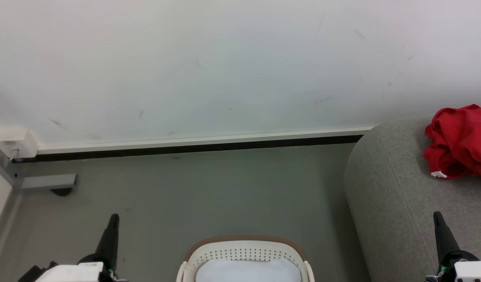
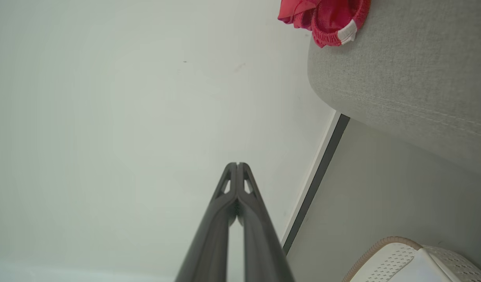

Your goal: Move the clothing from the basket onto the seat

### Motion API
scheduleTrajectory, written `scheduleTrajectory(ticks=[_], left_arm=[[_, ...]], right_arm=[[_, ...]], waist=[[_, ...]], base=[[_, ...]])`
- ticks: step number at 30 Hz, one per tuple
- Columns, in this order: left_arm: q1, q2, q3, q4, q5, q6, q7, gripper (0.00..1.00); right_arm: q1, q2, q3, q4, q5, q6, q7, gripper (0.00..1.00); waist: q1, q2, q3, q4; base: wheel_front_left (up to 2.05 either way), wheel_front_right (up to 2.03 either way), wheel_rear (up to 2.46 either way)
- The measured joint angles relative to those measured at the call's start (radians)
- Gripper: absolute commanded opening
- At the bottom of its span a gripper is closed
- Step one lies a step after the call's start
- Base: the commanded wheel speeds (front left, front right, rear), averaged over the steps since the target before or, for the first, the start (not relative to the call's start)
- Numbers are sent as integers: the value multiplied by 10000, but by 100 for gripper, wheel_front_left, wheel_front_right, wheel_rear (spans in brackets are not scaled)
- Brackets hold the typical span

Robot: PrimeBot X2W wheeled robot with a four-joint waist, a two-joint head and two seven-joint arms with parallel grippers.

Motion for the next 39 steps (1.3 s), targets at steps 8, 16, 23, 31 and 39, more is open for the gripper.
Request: scheduleTrajectory(ticks=[8, 16, 23, 31, 39], left_arm=[[-34, -21, 79, -40, -493, 0, 125, 0], [-81, -35, 140, -71, -1001, 0, 278, 0], [-93, -38, 151, -82, -1089, -2, 286, 0], [-94, -40, 151, -84, -1089, -2, 286, 0], [-95, -40, 151, -84, -1089, -2, 288, 0]], right_arm=[[-66, -8, -27, -17, 562, 0, 165, 0], [-92, -15, -54, -35, 1099, 0, 305, 0], [-105, -17, -63, -42, 1229, 0, 314, 0], [-106, -19, -63, -42, 1229, 0, 316, 0], [-107, -19, -63, -44, 1229, 0, 316, 0]], waist=[[0, 0, 7, 37], [0, 0, 13, 74], [0, 0, 14, 80], [0, 0, 14, 80], [0, 0, 15, 80]], base=[[0, 0, 0], [0, 0, 0], [0, 0, 0], [0, 0, 0], [0, 0, 0]])
